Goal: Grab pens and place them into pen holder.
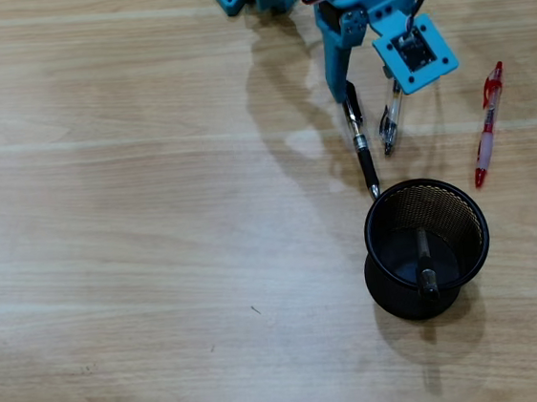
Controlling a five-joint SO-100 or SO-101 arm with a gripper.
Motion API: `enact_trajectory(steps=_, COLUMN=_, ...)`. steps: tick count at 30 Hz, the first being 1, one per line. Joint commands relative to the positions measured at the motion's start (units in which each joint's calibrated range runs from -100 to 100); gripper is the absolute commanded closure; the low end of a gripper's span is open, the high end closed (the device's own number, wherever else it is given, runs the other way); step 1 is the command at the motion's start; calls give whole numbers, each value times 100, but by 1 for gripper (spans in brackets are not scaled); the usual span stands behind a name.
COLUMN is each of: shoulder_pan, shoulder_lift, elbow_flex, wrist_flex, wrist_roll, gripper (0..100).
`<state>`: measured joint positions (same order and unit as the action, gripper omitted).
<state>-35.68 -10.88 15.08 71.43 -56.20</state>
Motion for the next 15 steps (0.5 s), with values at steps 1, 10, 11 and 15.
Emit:
enact_trajectory(steps=1, shoulder_pan=25, shoulder_lift=319, elbow_flex=-33, wrist_flex=33, wrist_roll=-34, gripper=74)
enact_trajectory(steps=10, shoulder_pan=-39, shoulder_lift=1406, elbow_flex=-368, wrist_flex=-441, wrist_roll=-149, gripper=74)
enact_trajectory(steps=11, shoulder_pan=-39, shoulder_lift=1499, elbow_flex=-404, wrist_flex=-596, wrist_roll=-144, gripper=74)
enact_trajectory(steps=15, shoulder_pan=-39, shoulder_lift=1924, elbow_flex=-676, wrist_flex=-1043, wrist_roll=-113, gripper=74)
